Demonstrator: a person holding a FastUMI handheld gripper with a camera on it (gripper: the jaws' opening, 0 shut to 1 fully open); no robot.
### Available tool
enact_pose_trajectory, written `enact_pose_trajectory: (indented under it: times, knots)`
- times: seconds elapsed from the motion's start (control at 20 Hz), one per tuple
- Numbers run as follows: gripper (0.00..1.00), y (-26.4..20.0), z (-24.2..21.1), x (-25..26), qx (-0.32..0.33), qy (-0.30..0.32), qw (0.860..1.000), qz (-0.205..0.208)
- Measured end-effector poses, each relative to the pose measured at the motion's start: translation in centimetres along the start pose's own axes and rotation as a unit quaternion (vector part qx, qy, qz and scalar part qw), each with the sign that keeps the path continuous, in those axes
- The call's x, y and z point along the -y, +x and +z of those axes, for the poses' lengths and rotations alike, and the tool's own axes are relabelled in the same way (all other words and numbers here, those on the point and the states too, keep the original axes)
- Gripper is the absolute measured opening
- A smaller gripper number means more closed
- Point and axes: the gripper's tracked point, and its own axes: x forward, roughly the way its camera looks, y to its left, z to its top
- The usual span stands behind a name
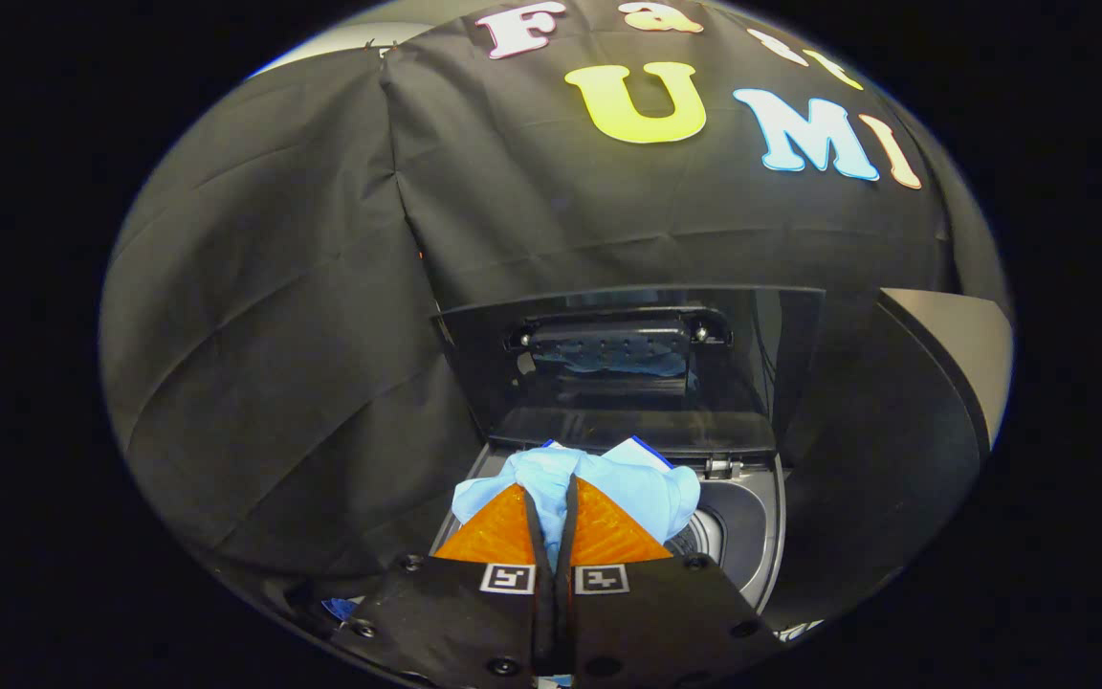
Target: Put the clothes into the washing machine and then close the washing machine lid.
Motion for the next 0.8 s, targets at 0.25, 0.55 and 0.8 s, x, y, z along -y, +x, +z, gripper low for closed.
enact_pose_trajectory:
  times: [0.25, 0.55, 0.8]
  knots:
    - [0.02, 2.7, -1.7, 0.6, -0.021, -0.009, 1.000, -0.011]
    - [0.02, 6.1, -3.7, 1.7, -0.049, -0.003, 0.999, -0.024]
    - [0.01, 9.2, -6.1, 2.5, -0.080, 0.000, 0.996, -0.042]
